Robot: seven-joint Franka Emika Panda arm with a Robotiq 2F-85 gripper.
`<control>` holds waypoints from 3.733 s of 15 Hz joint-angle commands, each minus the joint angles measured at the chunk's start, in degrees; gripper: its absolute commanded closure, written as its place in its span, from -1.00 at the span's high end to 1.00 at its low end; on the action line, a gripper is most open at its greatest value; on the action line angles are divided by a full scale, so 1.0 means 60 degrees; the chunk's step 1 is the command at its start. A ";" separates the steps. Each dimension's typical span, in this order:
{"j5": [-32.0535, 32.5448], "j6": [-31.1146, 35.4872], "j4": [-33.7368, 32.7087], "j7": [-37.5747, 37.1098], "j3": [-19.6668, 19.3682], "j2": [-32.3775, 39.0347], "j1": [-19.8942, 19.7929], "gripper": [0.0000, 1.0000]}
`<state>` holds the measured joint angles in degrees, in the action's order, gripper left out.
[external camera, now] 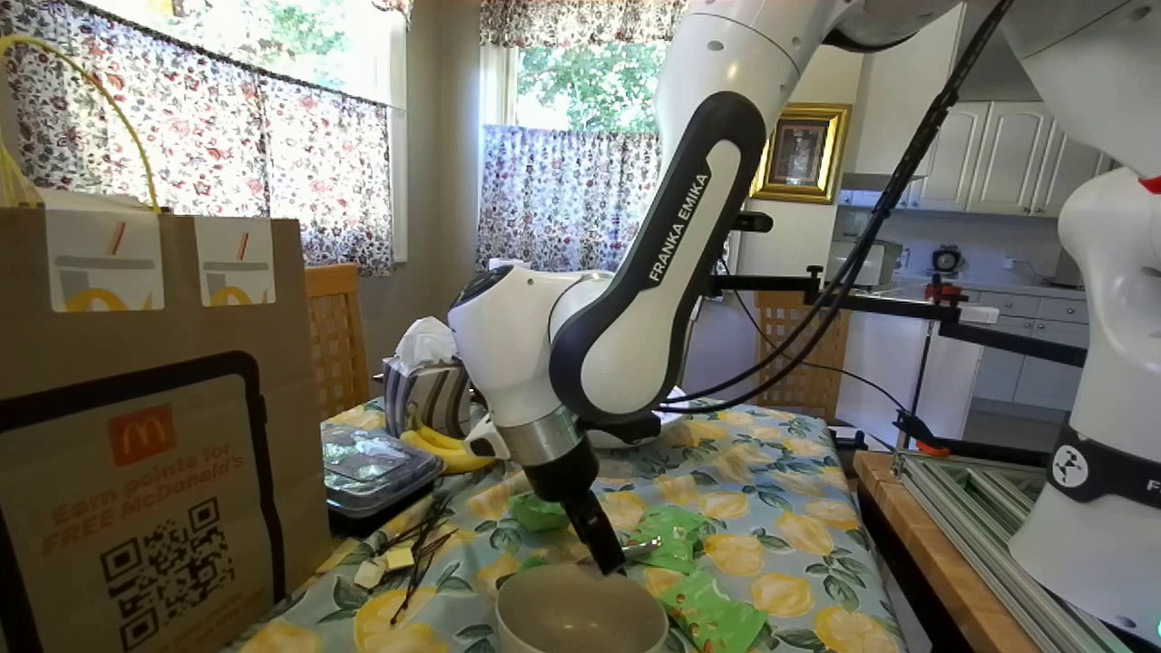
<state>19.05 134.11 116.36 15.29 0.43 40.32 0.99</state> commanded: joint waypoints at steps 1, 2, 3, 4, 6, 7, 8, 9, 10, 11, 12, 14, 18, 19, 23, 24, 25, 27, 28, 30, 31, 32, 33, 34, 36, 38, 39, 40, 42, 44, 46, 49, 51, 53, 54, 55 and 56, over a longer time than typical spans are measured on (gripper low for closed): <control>-0.0328 0.0015 -0.0067 0.0076 0.0097 0.0056 -0.0183 1.00; -0.0384 0.0067 0.0009 0.0111 0.0109 -0.0016 -0.0234 1.00; -0.0407 0.0118 0.0067 0.0061 0.0083 -0.0071 -0.0247 1.00; -0.0437 0.0105 0.0079 0.0046 0.0066 -0.0088 -0.0261 1.00; -0.0543 0.0062 0.0078 0.0006 0.0042 -0.0092 -0.0295 1.00; -0.0599 0.0072 0.0095 0.0015 0.0046 -0.0112 -0.0347 1.00; -0.0647 0.0091 0.0116 0.0023 0.0049 -0.0132 -0.0384 1.00; -0.0689 0.0098 0.0118 0.0007 0.0044 -0.0142 -0.0397 1.00; -0.0688 0.0082 0.0097 0.0001 0.0038 -0.0132 -0.0396 1.00; -0.0708 0.0073 0.0090 0.0026 0.0055 -0.0135 -0.0427 1.00; -0.0727 0.0111 0.0132 0.0057 0.0073 -0.0191 -0.0466 1.00; -0.0719 0.0161 0.0171 0.0016 0.0064 -0.0240 -0.0462 1.00; -0.0672 0.0023 -0.0025 0.0032 0.0086 -0.0054 -0.0378 1.00; -0.0670 -0.0005 -0.0074 0.0008 0.0084 -0.0010 -0.0361 0.50; -0.0661 -0.0068 -0.0156 -0.0017 0.0100 0.0075 -0.0323 -0.03; -0.0659 -0.0069 -0.0155 -0.0021 0.0098 0.0078 -0.0318 -0.17; -0.0659 -0.0067 -0.0149 -0.0023 0.0098 0.0077 -0.0319 -0.34; -0.0662 -0.0076 -0.0164 -0.0025 0.0096 0.0095 -0.0320 -0.65; -0.0657 -0.0076 -0.0174 -0.0033 0.0094 0.0106 -0.0313 -0.78; -0.0665 -0.0085 -0.0184 -0.0025 0.0101 0.0111 -0.0317 -1.00; -0.0664 -0.0080 -0.0176 -0.0031 0.0101 0.0102 -0.0315 -0.97; -0.0666 -0.0069 -0.0155 -0.0031 0.0102 0.0077 -0.0320 -0.91; -0.0655 -0.0037 -0.0116 -0.0039 0.0097 0.0040 -0.0317 -0.91; -0.0645 -0.0037 -0.0093 -0.0062 0.0086 0.0008 -0.0306 -0.91; -0.0618 -0.0027 -0.0039 -0.0076 0.0074 -0.0055 -0.0291 -0.91; -0.0609 0.0000 0.0025 -0.0124 0.0060 -0.0133 -0.0278 -0.91; -0.0604 0.0008 0.0037 -0.0121 0.0060 -0.0151 -0.0280 -0.91; -0.0591 0.0014 0.0058 -0.0147 0.0048 -0.0178 -0.0266 -0.91; -0.0589 -0.0005 0.0136 -0.0146 0.0051 -0.0286 -0.0270 -0.91; -0.0542 -0.0112 0.0233 -0.0215 0.0014 -0.0463 -0.0214 -0.91; -0.0460 -0.0172 0.0340 -0.0244 -0.0020 -0.0661 -0.0158 -0.91; -0.0353 -0.0175 0.0486 -0.0355 -0.0076 -0.0955 -0.0050 -0.91; -0.0288 -0.0129 0.0630 -0.0407 -0.0120 -0.1194 0.0020 -0.91; -0.0227 -0.0098 0.0809 -0.0389 -0.0139 -0.1460 0.0037 -0.91; -0.0199 -0.0094 0.0894 -0.0383 -0.0145 -0.1579 0.0042 -0.91; -0.0184 -0.0060 0.0994 -0.0358 -0.0138 -0.1710 0.0029 -0.91; -0.0118 -0.0015 0.1103 -0.0426 -0.0172 -0.1836 0.0056 -0.91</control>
<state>16.72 133.69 119.34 13.91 0.21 33.21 0.56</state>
